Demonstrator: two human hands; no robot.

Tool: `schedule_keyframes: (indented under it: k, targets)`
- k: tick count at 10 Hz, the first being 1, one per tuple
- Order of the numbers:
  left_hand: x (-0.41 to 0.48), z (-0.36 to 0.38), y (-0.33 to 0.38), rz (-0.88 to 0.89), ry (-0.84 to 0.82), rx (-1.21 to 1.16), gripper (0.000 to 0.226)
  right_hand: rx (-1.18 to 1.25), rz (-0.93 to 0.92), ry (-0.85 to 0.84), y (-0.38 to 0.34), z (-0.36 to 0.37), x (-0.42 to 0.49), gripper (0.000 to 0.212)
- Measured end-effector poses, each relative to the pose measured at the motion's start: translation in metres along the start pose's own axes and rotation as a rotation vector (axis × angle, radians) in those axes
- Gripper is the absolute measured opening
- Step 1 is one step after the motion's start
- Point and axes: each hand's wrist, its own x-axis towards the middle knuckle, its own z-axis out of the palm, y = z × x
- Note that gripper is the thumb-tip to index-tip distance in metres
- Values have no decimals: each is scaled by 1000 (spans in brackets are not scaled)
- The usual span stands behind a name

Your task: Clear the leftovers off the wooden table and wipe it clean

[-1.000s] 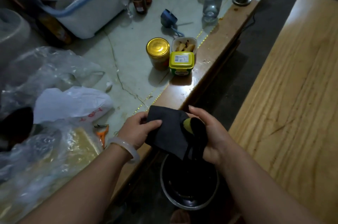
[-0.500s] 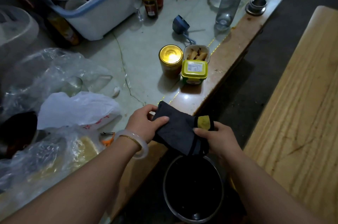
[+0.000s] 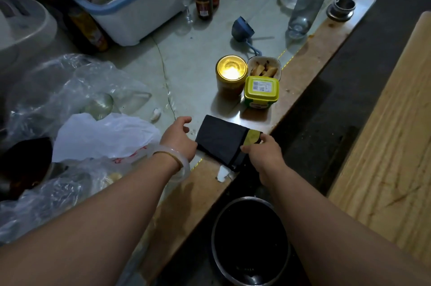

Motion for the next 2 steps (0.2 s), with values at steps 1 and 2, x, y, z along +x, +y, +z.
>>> schedule_keyframes:
  k: [1, 2]
  targets:
    - [-4, -1, -15, 31, 6, -10, 61, -68, 0, 16, 12, -6, -6, 49]
    - [-11, -2, -23, 41, 7, -9, 59, -53, -8, 39, 18, -9, -13, 58]
